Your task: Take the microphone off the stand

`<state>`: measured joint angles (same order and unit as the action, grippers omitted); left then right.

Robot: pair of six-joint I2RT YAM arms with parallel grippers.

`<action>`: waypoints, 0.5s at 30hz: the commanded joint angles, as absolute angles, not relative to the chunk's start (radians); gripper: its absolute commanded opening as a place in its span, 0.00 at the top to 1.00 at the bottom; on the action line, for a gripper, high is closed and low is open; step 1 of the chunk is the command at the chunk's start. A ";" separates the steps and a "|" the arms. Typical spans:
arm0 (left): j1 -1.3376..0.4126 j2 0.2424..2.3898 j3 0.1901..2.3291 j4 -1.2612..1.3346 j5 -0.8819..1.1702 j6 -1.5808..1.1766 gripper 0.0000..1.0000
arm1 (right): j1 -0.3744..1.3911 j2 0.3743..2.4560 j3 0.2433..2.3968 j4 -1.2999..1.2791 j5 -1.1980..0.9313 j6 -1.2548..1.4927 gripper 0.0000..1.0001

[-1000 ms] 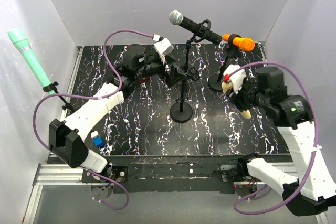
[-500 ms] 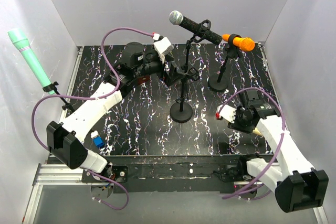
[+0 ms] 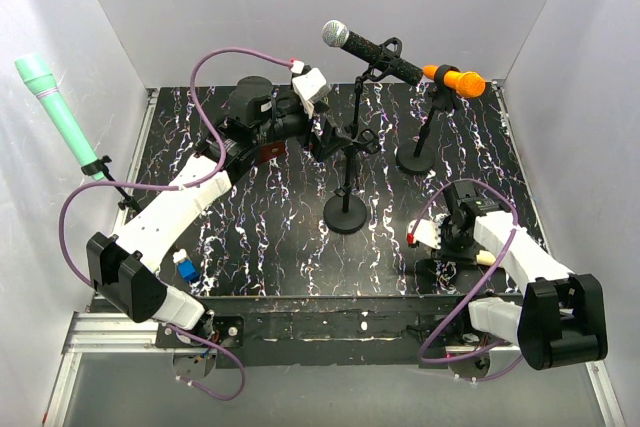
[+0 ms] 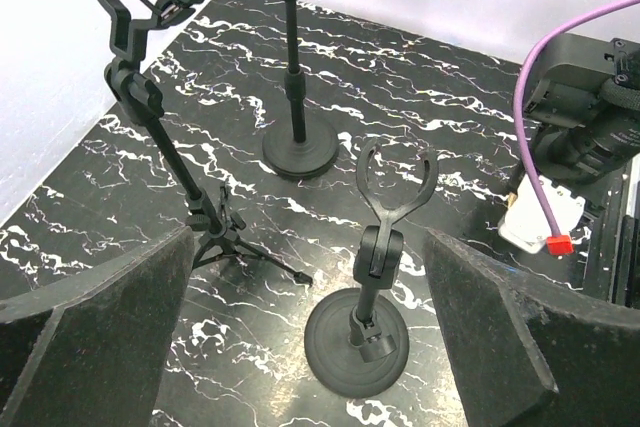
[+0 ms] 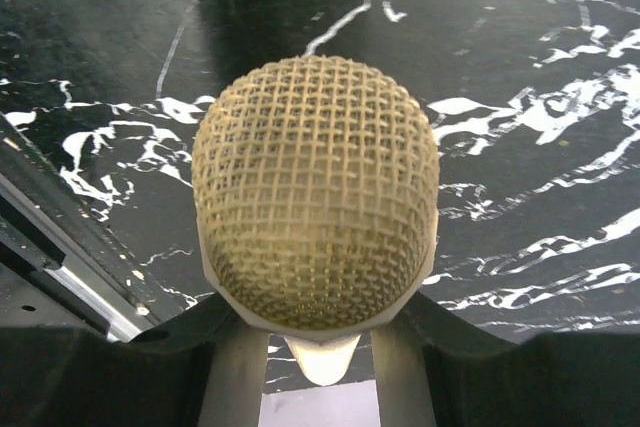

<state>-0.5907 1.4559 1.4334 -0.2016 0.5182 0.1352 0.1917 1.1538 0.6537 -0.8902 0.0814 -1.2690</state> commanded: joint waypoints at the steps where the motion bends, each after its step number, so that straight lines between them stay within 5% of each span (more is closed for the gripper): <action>1: -0.589 1.416 1.460 -0.232 0.499 0.163 0.02 | 0.189 1.127 0.620 -0.922 0.068 -1.605 0.82; 5: -0.589 1.414 1.456 -0.241 0.502 0.160 0.02 | 0.189 1.137 0.609 -0.877 0.029 -1.574 0.50; 7: -0.589 1.416 1.453 -0.244 0.502 0.155 0.02 | 0.187 1.158 0.624 -0.891 0.011 -1.551 0.22; 15: -0.589 1.404 1.433 -0.242 0.496 0.155 0.02 | 0.186 1.180 0.771 -1.023 -0.049 -1.445 0.13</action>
<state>-0.5907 1.4555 1.4334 -0.2363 0.5083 0.1459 0.1905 1.2091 0.6579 -0.8986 0.0109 -1.2842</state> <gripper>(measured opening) 0.982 0.866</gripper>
